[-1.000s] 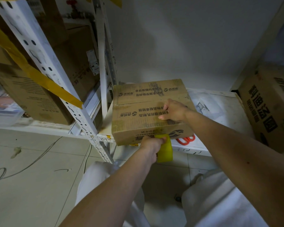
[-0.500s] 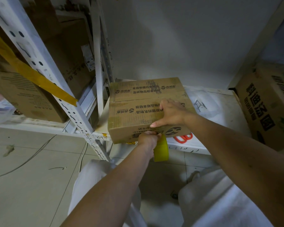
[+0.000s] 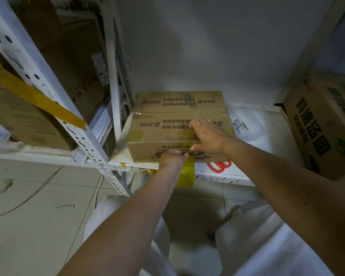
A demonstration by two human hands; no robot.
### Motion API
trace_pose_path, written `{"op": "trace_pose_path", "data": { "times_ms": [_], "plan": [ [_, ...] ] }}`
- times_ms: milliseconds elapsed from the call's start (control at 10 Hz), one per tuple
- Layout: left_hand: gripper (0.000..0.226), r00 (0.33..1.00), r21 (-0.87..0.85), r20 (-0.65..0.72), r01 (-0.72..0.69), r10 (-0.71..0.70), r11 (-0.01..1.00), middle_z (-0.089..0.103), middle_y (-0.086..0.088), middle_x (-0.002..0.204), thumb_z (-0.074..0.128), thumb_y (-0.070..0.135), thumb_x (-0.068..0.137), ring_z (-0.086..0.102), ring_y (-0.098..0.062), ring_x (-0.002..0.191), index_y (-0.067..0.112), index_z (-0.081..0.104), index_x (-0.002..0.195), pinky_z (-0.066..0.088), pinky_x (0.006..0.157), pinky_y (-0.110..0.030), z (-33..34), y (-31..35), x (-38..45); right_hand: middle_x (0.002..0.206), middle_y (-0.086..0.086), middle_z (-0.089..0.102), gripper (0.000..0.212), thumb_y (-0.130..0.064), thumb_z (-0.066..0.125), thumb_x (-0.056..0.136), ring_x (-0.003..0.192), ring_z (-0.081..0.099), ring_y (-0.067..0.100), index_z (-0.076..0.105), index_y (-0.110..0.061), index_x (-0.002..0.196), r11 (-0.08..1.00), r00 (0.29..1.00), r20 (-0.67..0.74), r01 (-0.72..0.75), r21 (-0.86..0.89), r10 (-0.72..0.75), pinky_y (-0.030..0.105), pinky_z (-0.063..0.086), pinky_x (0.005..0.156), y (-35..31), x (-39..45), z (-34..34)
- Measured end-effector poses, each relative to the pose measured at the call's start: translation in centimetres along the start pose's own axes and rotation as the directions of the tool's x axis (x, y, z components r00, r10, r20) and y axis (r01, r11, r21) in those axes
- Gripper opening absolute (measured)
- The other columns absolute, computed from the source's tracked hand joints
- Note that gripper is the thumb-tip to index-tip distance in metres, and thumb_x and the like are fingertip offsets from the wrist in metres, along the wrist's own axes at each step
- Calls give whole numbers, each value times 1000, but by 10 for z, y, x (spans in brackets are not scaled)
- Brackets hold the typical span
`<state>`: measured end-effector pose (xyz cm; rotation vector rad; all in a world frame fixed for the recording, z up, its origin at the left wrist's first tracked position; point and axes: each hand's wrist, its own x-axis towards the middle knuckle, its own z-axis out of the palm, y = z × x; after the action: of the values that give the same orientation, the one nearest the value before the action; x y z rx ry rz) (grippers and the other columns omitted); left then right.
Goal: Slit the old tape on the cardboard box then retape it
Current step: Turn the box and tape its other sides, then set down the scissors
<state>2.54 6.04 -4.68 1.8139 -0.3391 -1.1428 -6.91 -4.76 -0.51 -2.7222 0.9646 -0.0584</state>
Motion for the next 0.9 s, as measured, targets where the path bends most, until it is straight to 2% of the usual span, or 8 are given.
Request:
{"op": "trace_pose_path", "data": {
  "times_ms": [100, 200, 300, 400, 500, 600, 800, 900],
  "plan": [
    [33, 1000, -6, 20, -1, 1, 1000, 61, -11, 99, 67, 10, 86, 55, -21, 88, 1, 60, 118, 48, 83, -35, -2, 0, 4, 111, -1, 49, 44, -45, 64, 84, 101, 46, 15, 47, -19, 115, 999, 983, -178, 39, 37, -32, 34, 45, 87, 5, -11, 1],
    [29, 999, -2, 36, -7, 7, 1000, 61, -11, 100, 66, 9, 86, 55, -21, 89, 4, 61, 114, 49, 88, -37, 0, -4, 10, 76, 1, 49, 23, -32, 45, 93, 67, 45, 18, 49, -14, 79, 986, 883, -438, 142, -91, -168, 36, 45, 58, 22, -41, 18],
    [16, 999, -15, 46, 0, 1, 1000, 60, -10, 98, 65, 8, 87, 56, -22, 89, 13, 59, 100, 49, 88, -38, 1, -5, 14, 69, 4, 58, 29, -29, 43, 94, 55, 53, 22, 61, -12, 79, 898, 914, -229, 237, -371, -336, 31, 45, 46, 46, -74, 55],
    [11, 999, -19, 51, 12, -11, 1000, 59, -9, 97, 65, 7, 87, 56, -22, 89, 15, 57, 89, 49, 89, -38, 1, -4, 15, 71, 11, 64, 16, -16, 69, 72, 54, 60, 26, 68, -8, 86, 858, 993, 102, 97, -504, -52, 28, 46, 44, 60, -88, 74],
    [18, 998, -3, 53, 24, -23, 1000, 59, -9, 96, 65, 8, 87, 57, -22, 89, 19, 55, 77, 50, 91, -41, 1, -2, 12, 54, 8, 59, 25, -6, 83, 49, 44, 55, 23, 63, -8, 64, 886, 988, -69, -156, -436, 140, 24, 42, 40, 58, -83, 75],
    [17, 998, -5, 54, 25, -25, 1000, 60, -9, 96, 65, 8, 87, 57, -23, 89, 19, 56, 77, 50, 93, -43, 3, -1, 14, 77, 4, 67, 7, -20, 66, 83, 70, 63, 21, 64, -13, 84, 849, 922, 46, -332, -412, 384, 25, 41, 56, 51, -74, 80],
    [17, 998, -3, 57, -2, 2, 1000, 60, -9, 96, 64, 11, 88, 58, -23, 90, 21, 55, 77, 51, 94, -44, 5, 11, 13, 88, 2, 68, 26, -22, 65, 81, 91, 59, 20, 49, -17, 101, 808, 882, -95, -462, -366, 461, 31, 36, 72, 46, -62, 87],
    [18, 998, -12, 62, -19, 20, 1000, 59, -4, 83, 63, 8, 88, 55, -22, 88, 20, 54, 78, 51, 75, -33, 7, 18, 12, 104, 5, 64, 38, -32, 65, 82, 107, 51, 23, 45, -14, 109, 793, 825, -19, -550, -262, 565, 33, 35, 79, 39, -52, 77]
  ]
}}
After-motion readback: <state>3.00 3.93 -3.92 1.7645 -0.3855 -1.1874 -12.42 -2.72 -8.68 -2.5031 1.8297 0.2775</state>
